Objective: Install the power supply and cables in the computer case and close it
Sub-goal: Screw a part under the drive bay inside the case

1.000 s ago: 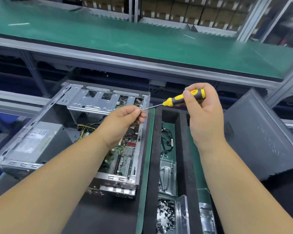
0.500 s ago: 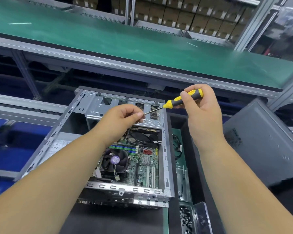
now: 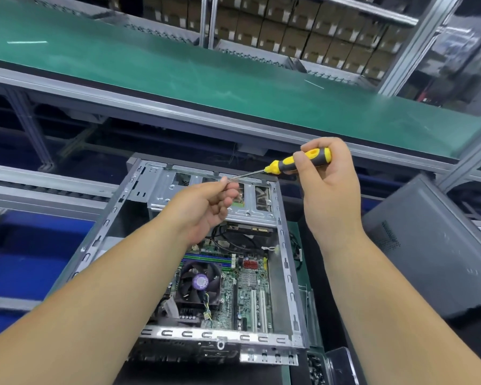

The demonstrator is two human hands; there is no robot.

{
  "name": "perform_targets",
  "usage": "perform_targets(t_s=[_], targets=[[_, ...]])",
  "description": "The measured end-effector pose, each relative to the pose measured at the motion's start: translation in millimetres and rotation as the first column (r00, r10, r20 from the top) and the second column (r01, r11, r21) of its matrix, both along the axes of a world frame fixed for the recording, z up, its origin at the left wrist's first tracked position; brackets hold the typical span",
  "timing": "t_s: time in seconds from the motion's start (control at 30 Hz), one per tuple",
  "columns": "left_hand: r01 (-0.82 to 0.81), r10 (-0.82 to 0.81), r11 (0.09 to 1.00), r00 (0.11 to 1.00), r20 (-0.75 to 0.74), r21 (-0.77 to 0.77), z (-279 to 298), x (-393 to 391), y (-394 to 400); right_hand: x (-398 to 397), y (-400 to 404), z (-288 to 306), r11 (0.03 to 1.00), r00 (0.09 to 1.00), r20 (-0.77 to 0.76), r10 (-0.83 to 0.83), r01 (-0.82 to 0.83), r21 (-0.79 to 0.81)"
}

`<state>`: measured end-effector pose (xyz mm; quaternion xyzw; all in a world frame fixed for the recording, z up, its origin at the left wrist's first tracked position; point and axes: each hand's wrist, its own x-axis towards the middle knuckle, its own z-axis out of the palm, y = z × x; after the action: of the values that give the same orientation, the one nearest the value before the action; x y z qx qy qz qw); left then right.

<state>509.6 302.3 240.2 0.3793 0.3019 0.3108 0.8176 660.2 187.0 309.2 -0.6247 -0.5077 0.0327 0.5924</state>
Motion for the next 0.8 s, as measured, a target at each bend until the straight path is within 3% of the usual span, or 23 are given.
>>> perform_targets(t_s=[0.27,0.53,0.8], targets=[[0.06,-0.059,0.998,0.998,0.019,-0.024,-13,6,13,8,13,-5,0.998,0.999,0.03,0.021,-0.02,-0.058],[0.143,-0.136,0.982,0.989,-0.064,0.121,-36,2,19,18,28,-17,0.979,0.983,-0.123,0.14,-0.156,-0.135],[0.11,-0.095,0.987,0.987,-0.126,0.119,-47,8,21,19,40,-35,0.995,0.981,-0.191,0.034,-0.052,-0.09]])
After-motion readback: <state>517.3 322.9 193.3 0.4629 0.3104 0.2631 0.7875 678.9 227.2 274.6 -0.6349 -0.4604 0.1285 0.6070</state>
